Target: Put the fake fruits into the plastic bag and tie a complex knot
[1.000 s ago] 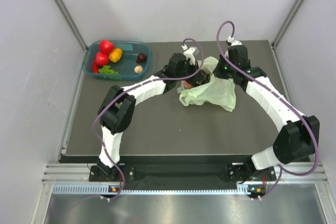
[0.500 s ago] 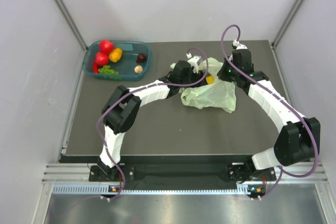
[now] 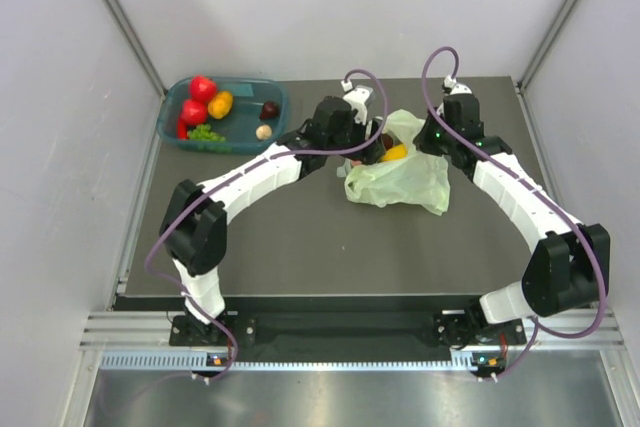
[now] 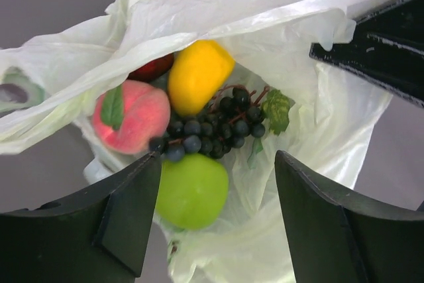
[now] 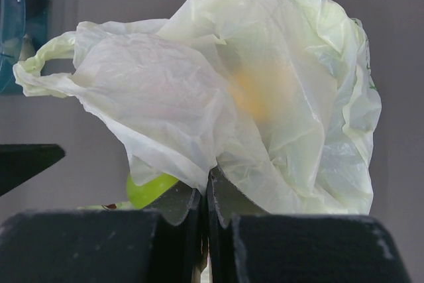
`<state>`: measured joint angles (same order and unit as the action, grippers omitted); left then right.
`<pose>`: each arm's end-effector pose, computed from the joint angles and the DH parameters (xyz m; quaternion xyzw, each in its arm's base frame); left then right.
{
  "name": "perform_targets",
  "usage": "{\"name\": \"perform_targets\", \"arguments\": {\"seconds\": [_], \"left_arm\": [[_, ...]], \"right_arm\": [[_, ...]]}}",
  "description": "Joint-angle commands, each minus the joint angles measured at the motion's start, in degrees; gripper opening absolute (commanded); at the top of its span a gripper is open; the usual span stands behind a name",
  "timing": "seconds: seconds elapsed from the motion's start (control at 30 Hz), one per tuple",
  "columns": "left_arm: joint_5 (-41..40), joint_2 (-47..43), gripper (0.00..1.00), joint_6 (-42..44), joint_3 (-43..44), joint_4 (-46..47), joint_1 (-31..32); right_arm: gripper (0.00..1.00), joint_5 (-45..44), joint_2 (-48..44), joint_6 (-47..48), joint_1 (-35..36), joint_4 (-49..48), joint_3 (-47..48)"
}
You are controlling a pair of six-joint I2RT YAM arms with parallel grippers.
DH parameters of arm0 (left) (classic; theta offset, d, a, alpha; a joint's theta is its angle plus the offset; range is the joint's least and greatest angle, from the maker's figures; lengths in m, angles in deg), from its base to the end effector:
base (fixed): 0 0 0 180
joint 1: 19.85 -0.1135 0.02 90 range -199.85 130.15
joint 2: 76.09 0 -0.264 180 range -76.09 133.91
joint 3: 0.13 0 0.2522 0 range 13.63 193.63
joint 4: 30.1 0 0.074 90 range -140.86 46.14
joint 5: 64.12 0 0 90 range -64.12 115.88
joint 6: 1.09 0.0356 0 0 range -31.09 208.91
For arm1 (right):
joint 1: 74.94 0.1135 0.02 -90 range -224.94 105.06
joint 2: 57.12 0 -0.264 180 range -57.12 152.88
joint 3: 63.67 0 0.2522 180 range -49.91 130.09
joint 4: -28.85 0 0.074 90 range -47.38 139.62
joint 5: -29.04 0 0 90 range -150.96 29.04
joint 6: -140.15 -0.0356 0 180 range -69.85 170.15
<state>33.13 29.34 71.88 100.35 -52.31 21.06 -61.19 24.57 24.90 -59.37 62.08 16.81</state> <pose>0.3286 -0.2907 0.2963 0.2084 0.8264 -0.2992 0.4290 0.3125 0.0869 0.3074 0.0756 0.8815 0.1609 0.4374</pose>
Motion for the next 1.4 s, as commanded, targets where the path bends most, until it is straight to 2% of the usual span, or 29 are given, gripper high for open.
{"name": "perform_targets", "arguments": {"seconds": [0.0,0.07,0.1,0.2,0.27,0.4,0.53,0.73,0.87,1.03,1.1,1.13,1.2,1.33,1.37], "left_arm": [[-3.46,-5.66,0.75,3.58,1.44,-6.66,-0.21],[-8.62,-7.95,0.76,6.13,1.00,-7.11,-0.65],[-8.56,-8.39,0.77,7.01,0.65,-7.20,-1.17],[-2.88,-9.36,0.77,10.35,0.56,-6.24,-5.65],[-2.50,-9.54,0.74,14.82,0.56,-5.79,-8.55],[7.32,-8.14,0.73,22.29,1.87,-5.79,-12.86],[11.73,-3.93,0.74,31.34,5.82,-11.23,-13.22],[14.90,2.84,0.73,37.41,12.59,-15.19,-14.01],[14.64,7.68,0.73,39.80,18.74,-21.07,-14.01],[11.83,10.49,0.72,41.38,20.24,-20.20,-14.10],[10.87,11.90,0.65,41.65,22.00,-20.55,-14.10],[10.77,13.65,0.56,41.82,22.87,-20.99,-14.10],[10.51,16.46,0.47,42.09,25.95,-22.92,-14.10],[11.38,18.24,0.19,41.74,28.24,-23.81,-14.01],[11.56,18.06,0.04,41.65,27.72,-23.72,-14.01]], "right_arm": [[0.00,0.05,-1.80,-0.15,-0.72,-1.71,1.13],[0.00,0.14,-1.80,-0.14,-0.72,-1.62,1.22],[0.00,0.05,-1.80,0.03,-0.63,-1.62,1.31],[0.00,1.72,-1.71,0.47,-0.63,-1.18,1.66],[0.00,1.72,-1.88,0.47,-0.72,-0.92,1.75],[0.00,1.72,-1.97,0.65,-0.72,-0.66,2.10],[0.00,1.72,-1.71,0.65,-0.72,-0.39,2.89],[0.00,1.90,-1.53,0.65,-0.72,-0.04,3.51],[0.00,1.63,-1.10,0.82,-0.72,0.05,4.03],[0.00,1.90,-0.66,0.82,-0.72,0.14,4.65],[0.00,1.90,-0.48,0.82,-0.72,0.31,4.82],[0.00,1.90,-0.39,0.82,-0.63,0.31,4.91],[0.00,1.81,-0.22,1.08,-0.72,0.49,5.09],[0.00,1.37,0.05,1.52,-0.72,0.93,5.61],[0.00,1.29,0.13,1.61,-0.72,0.93,5.70]]}}
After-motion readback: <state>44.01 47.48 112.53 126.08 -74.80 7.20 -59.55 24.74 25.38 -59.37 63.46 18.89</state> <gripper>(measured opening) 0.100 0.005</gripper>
